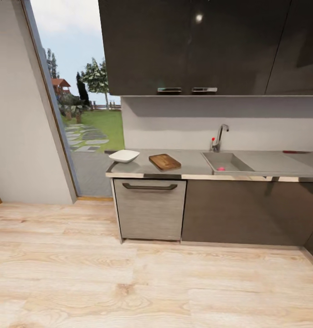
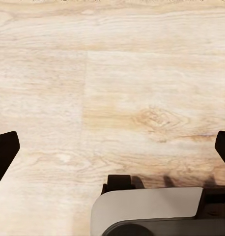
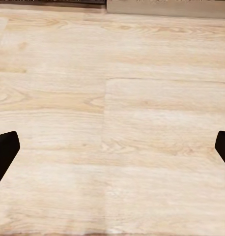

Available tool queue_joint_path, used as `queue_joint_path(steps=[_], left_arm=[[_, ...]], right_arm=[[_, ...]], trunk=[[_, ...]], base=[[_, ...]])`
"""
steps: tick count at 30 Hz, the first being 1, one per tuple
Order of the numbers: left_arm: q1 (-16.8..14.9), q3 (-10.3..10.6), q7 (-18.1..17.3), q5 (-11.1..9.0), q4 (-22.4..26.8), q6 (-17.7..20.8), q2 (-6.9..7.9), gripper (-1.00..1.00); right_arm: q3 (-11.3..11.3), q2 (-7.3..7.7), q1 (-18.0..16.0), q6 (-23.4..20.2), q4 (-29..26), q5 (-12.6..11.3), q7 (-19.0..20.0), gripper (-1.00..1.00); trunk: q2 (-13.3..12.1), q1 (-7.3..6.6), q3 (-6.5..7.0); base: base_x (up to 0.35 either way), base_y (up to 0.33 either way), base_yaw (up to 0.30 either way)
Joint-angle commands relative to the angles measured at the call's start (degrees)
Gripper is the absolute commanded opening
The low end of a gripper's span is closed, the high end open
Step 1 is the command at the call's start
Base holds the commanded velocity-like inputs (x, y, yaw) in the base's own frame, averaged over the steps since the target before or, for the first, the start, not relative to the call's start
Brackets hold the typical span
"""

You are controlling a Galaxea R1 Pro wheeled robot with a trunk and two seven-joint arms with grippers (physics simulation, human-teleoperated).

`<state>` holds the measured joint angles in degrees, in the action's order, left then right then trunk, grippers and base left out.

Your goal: In the kitchen, take the Vidalia onion out of the sink, dice it on the chopping board with the paring knife, put the diced onion into the bowl on the countertop, then place both the paring knife and the chopping board into the sink.

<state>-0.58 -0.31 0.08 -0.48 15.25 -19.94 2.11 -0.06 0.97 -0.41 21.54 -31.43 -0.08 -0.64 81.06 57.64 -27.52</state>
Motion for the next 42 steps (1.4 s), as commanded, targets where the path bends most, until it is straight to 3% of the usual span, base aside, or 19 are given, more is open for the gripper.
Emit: queue_joint_path(steps=[1,42], left_arm=[[0.0,0.0,0.0,0.0,0.0,-0.2,0.0,1.0],[0.0,0.0,0.0,0.0,0.0,-0.2,0.03,1.0]], right_arm=[[0.0,0.0,0.0,0.2,0.0,0.0,-0.1,1.0],[0.0,0.18,0.0,1.9,0.1,0.2,0.0,1.0]], trunk=[[-0.4,-0.23,0.13],[-16.8,-9.23,7.49]], base=[[0.0,0.0,0.0],[0.0,0.0,0.0]])
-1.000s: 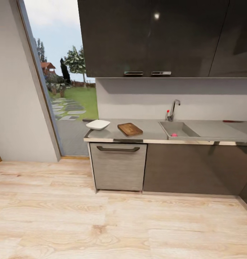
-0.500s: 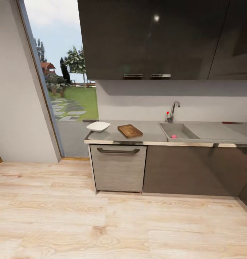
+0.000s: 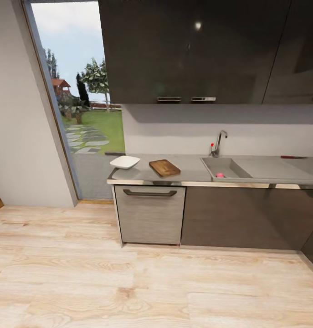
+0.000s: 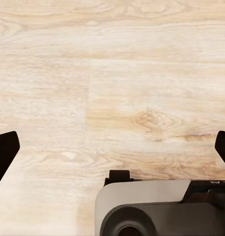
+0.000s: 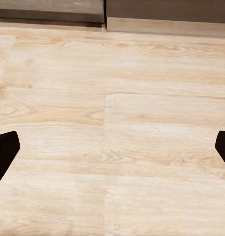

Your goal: In the kitchen, take the Vidalia onion out of the sink, dice it on the chopping board with the paring knife, put the diced onion into the bowl on the countertop, then place both the paring knife and the chopping board into the sink.

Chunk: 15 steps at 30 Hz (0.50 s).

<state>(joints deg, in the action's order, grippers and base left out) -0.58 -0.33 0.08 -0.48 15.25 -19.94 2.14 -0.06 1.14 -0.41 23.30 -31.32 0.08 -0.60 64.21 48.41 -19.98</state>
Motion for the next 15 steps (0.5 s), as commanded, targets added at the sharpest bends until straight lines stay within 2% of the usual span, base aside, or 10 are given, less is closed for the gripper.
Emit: queue_joint_path(steps=[1,15], left_arm=[[0.0,0.0,0.0,0.0,0.0,-0.2,0.01,1.0],[0.0,-0.1,0.0,0.0,0.0,-0.2,0.04,1.0]], right_arm=[[0.0,0.0,0.0,0.2,0.0,0.0,-0.1,1.0],[0.0,0.0,0.0,0.2,0.0,0.0,-0.1,1.0]], trunk=[[-0.4,-0.23,0.12],[-6.0,-3.3,2.64]], base=[[0.0,0.0,0.0],[0.0,0.0,0.0]])
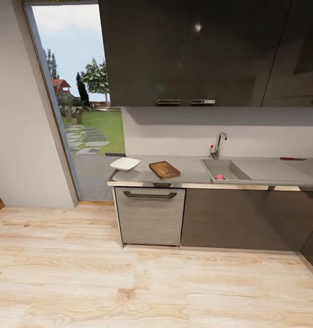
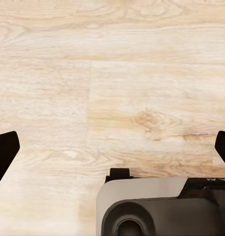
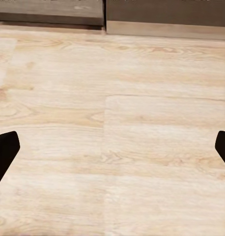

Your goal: In the kitchen, take the Vidalia onion out of the sink, dice it on the chopping board with the paring knife, put the diced onion into the bowl on the countertop, then place both the paring knife and the chopping board into the sink.

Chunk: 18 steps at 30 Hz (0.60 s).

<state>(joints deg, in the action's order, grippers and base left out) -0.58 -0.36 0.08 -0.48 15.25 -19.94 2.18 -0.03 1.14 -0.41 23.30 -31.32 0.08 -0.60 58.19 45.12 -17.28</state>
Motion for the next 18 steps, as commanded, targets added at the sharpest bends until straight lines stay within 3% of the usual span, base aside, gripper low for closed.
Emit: queue_joint_path(steps=[1,18], left_arm=[[0.0,0.0,0.0,0.0,0.0,-0.2,0.0,1.0],[0.0,0.0,0.0,0.0,0.0,-0.2,0.0,1.0]], right_arm=[[0.0,0.0,0.0,0.2,0.0,0.0,-0.1,1.0],[0.0,0.0,0.0,0.2,0.0,0.0,-0.1,1.0]], trunk=[[-0.4,-0.23,0.12],[-7.2,-3.96,3.17]], base=[[0.0,0.0,0.0],[0.0,0.0,0.0]])
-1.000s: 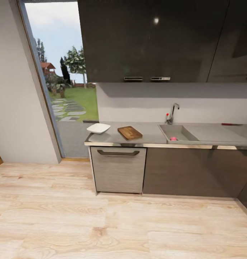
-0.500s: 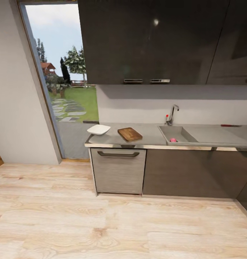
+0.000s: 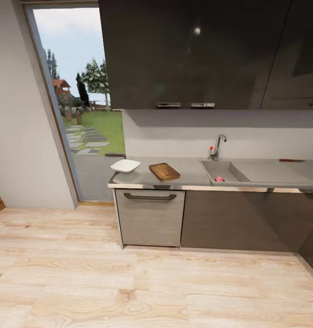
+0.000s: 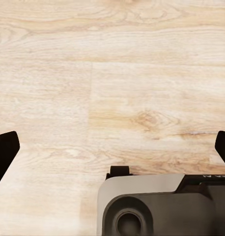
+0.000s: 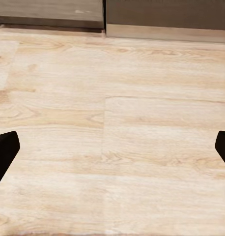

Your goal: In the kitchen, take the Vidalia onion out of the sink, dice it on the chopping board with the paring knife, put the diced onion into the bowl on the countertop, then place both the paring knife and the chopping board into the sink.

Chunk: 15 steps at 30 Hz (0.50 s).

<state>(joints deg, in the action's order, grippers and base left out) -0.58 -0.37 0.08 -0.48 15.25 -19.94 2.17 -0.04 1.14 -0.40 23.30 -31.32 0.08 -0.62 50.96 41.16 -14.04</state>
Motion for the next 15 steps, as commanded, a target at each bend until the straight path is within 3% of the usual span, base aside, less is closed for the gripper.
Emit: queue_joint_path(steps=[1,15], left_arm=[[0.0,0.0,0.0,0.0,0.0,-0.2,0.01,1.0],[0.0,-0.1,0.0,0.0,0.0,-0.2,0.0,1.0]], right_arm=[[0.0,0.0,0.0,0.2,0.0,0.0,-0.1,1.0],[0.0,0.0,0.0,0.2,0.0,0.0,0.0,1.0]], trunk=[[-0.4,-0.22,0.11],[-6.0,-3.3,2.62]], base=[[0.0,0.0,0.0],[0.0,0.0,0.0]])
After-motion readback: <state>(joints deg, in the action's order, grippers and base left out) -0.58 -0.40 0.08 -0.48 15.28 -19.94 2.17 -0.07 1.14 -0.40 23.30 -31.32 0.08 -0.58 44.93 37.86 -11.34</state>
